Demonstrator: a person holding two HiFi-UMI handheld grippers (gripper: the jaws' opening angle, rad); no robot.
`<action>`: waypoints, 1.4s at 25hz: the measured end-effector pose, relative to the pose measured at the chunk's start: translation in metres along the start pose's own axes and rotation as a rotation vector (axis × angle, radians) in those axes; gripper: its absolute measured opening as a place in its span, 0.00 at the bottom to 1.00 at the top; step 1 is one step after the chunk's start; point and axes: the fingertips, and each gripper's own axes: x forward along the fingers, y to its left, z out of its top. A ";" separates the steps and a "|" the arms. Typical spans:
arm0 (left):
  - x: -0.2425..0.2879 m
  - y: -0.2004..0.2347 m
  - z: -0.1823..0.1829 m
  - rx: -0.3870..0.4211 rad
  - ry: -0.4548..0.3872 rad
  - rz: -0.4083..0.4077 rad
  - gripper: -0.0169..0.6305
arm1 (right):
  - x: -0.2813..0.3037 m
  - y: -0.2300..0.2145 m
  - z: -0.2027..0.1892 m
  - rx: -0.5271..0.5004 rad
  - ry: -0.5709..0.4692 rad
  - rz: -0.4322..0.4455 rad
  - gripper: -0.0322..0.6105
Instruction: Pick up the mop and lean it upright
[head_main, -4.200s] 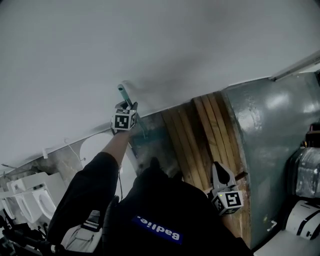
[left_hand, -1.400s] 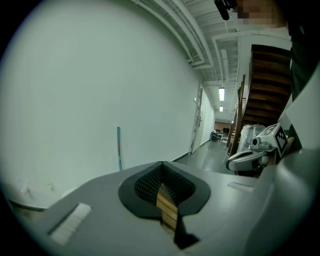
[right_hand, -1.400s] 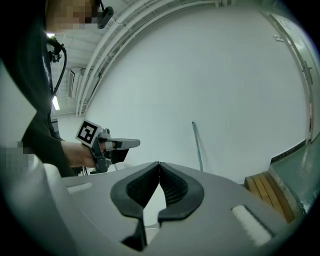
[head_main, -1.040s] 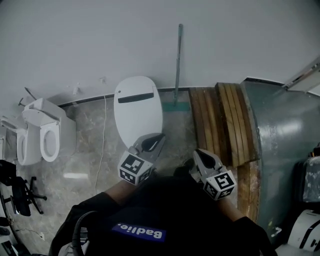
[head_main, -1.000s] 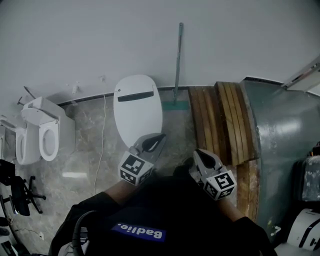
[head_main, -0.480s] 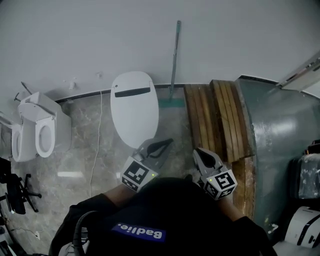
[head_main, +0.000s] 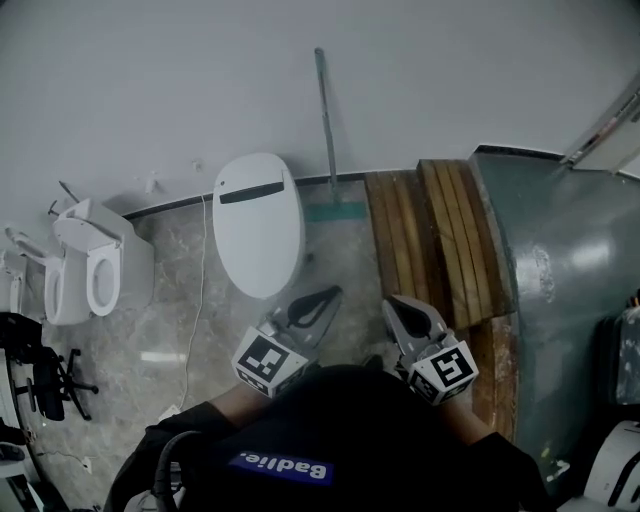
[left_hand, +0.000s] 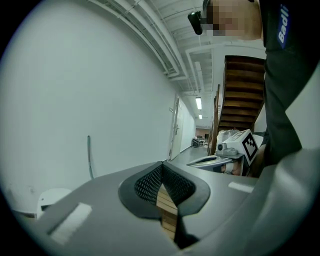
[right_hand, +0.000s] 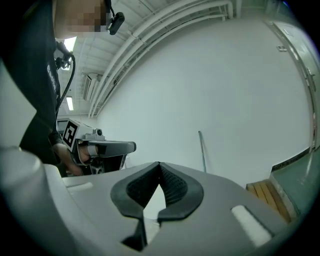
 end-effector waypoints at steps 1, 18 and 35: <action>0.008 -0.011 0.005 -0.006 -0.005 0.004 0.06 | -0.009 -0.007 0.002 0.004 -0.009 0.011 0.06; -0.006 -0.073 0.025 0.008 -0.066 0.027 0.06 | -0.047 0.020 0.027 -0.058 -0.088 0.100 0.06; -0.064 -0.056 0.018 0.005 -0.116 0.001 0.06 | -0.022 0.076 0.027 -0.103 -0.058 0.080 0.05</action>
